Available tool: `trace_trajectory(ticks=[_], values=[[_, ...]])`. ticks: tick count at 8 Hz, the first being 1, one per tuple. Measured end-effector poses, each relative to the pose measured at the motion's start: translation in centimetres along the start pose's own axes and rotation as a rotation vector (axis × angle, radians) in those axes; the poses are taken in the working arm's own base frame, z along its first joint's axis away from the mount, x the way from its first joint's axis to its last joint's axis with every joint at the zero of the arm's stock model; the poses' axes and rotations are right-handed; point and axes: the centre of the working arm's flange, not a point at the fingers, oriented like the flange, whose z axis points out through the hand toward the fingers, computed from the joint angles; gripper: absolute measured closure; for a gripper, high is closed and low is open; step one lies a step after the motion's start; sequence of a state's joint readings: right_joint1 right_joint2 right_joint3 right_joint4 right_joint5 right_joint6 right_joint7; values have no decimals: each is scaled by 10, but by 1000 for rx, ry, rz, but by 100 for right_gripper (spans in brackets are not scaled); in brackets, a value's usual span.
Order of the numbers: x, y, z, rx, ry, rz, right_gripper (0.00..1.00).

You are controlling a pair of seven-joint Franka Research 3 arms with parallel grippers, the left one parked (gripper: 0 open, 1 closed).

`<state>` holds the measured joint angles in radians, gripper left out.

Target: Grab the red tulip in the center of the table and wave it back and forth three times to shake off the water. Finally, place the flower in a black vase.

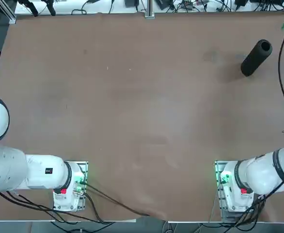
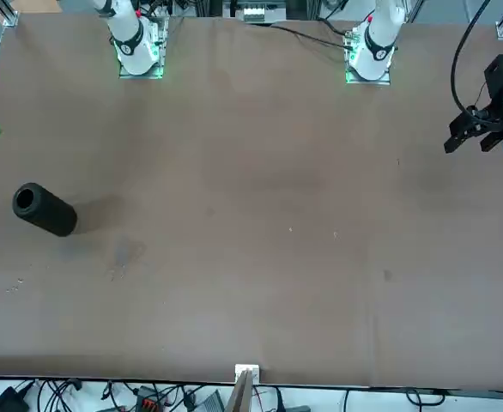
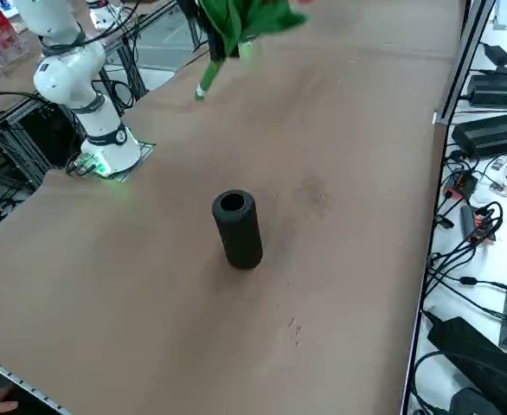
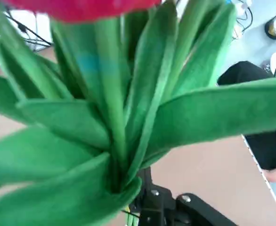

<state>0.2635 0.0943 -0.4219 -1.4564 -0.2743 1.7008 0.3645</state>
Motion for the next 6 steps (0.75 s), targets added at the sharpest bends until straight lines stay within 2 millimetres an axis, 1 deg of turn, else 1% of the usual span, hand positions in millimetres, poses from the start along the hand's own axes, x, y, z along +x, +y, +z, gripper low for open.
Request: trace_trajectory(ticks=[1, 2, 3, 4, 5, 6], values=[[14, -10, 43, -30, -5, 16, 89], [30, -12, 82, -49, 15, 69, 89], [41, -7, 111, -54, 42, 150, 89], [43, 2, 131, -49, 65, 228, 89], [42, 13, 140, -46, 71, 287, 89], [39, 22, 142, -46, 70, 350, 89]])
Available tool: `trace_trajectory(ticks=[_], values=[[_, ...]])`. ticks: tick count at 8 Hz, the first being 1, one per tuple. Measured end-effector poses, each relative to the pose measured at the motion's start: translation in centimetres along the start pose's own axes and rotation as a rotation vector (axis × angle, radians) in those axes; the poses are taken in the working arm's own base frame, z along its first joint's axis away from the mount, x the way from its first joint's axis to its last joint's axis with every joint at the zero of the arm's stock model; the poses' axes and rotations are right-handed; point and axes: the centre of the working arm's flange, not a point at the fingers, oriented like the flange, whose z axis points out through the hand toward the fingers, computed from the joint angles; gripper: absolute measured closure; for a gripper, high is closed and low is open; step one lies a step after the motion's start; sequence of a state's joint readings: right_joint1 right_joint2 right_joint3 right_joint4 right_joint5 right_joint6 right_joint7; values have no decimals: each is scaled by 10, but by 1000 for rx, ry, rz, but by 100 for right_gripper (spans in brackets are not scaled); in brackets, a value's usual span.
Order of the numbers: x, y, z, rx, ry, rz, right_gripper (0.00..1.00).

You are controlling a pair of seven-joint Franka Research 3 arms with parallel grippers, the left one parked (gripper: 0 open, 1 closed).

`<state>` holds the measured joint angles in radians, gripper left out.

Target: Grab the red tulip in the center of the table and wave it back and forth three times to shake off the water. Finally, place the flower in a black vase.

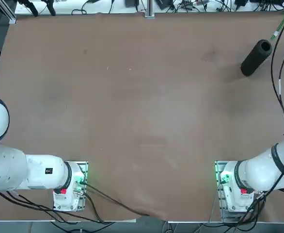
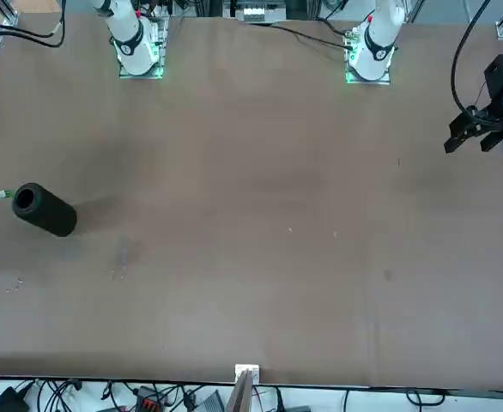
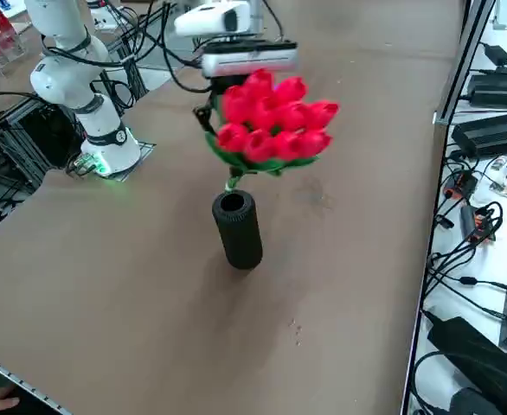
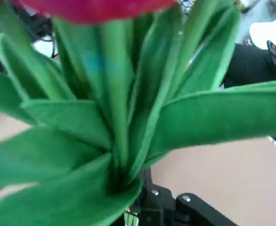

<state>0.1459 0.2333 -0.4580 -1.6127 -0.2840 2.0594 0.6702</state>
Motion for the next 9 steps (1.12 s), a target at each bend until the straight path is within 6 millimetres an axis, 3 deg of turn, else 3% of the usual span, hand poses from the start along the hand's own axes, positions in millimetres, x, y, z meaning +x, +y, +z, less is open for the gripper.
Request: trace_trajectory(ticks=[2, 5, 9], values=[[-11, -1, -1, -64, 54, 144, 89], [-47, -30, 15, -144, 127, 266, 89], [-62, -33, 30, -186, 164, 346, 89]])
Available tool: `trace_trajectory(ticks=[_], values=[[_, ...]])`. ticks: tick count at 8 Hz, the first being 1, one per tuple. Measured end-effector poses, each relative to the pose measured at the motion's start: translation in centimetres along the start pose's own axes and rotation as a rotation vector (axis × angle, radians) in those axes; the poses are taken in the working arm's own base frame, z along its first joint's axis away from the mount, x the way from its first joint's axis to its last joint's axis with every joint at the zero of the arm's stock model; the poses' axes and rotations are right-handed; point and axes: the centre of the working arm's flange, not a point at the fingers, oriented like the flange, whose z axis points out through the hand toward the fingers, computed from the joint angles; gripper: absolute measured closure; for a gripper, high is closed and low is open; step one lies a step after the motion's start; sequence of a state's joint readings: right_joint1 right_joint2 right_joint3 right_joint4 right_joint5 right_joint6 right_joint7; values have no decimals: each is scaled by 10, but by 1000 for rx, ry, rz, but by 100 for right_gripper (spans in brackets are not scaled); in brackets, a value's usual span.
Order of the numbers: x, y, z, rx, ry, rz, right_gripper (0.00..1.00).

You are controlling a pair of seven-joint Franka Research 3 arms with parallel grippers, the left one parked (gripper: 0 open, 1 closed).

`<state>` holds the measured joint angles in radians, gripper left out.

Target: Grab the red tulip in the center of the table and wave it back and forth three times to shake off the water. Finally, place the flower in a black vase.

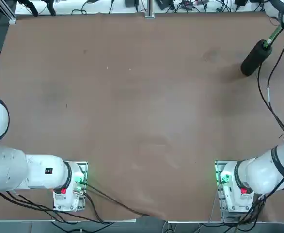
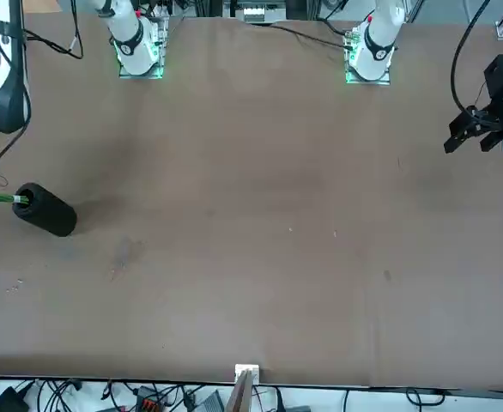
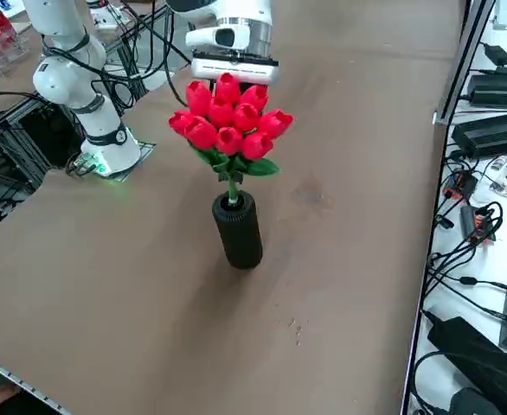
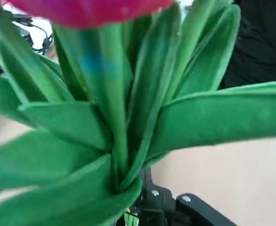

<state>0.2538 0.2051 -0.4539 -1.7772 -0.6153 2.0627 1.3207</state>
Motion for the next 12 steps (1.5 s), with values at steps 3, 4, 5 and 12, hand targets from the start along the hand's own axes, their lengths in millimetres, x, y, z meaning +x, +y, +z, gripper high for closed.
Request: trace_trajectory(ticks=[3, 4, 5, 12], values=[[-31, -2, 13, -33, -1, 63, 89], [-39, -3, 16, -39, -2, 76, 88], [-44, -5, 18, -44, 0, 87, 75], [-38, 15, -33, -102, -32, 109, 0]])
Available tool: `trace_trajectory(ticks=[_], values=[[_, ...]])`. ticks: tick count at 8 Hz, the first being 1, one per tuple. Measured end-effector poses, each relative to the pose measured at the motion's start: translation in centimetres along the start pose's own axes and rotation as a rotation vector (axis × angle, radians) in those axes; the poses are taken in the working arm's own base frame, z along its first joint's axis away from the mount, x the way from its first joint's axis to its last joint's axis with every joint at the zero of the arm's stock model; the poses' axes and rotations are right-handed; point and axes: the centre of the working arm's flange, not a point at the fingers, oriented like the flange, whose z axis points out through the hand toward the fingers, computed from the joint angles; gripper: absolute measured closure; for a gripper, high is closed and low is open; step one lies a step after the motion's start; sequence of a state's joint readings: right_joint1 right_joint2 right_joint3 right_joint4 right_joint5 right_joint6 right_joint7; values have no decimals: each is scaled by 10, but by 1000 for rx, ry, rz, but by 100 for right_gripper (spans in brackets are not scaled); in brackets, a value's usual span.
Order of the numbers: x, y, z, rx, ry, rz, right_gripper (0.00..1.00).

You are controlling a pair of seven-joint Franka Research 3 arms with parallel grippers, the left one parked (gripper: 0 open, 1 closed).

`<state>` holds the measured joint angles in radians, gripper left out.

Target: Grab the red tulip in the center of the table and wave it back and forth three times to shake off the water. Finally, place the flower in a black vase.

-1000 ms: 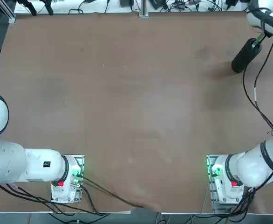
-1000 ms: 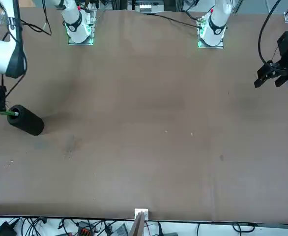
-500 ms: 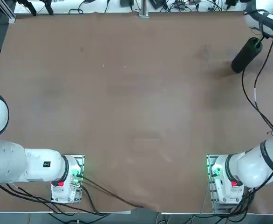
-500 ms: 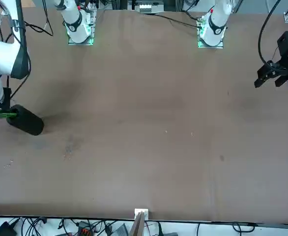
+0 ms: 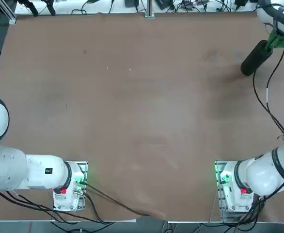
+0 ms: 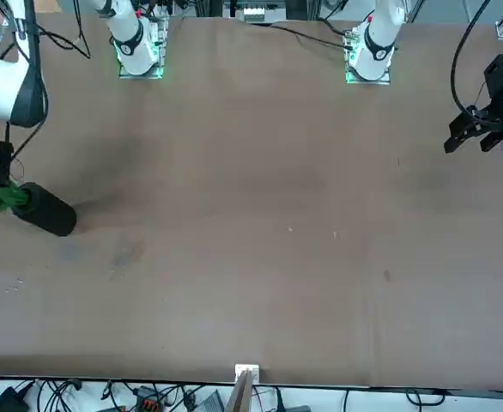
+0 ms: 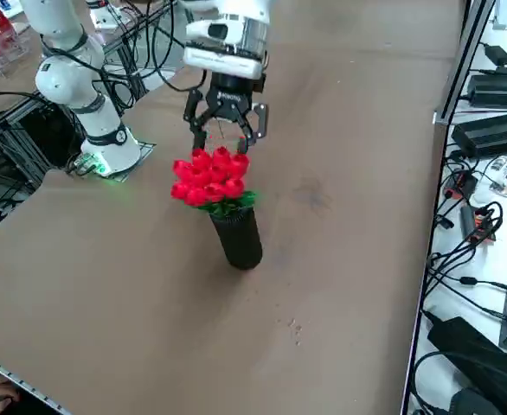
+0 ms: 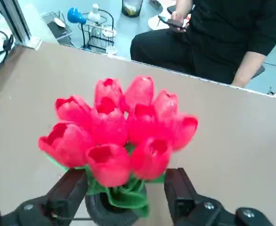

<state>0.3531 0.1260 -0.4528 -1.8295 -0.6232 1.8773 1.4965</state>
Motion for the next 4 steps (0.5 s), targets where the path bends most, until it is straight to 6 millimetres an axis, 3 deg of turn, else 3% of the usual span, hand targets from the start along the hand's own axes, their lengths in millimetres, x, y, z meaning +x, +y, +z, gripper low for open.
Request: trace_trajectory(ticks=[2, 4], values=[[-13, 11, -50, -6, -121, -159, 0], [-22, 14, -77, 41, -286, -372, 0]])
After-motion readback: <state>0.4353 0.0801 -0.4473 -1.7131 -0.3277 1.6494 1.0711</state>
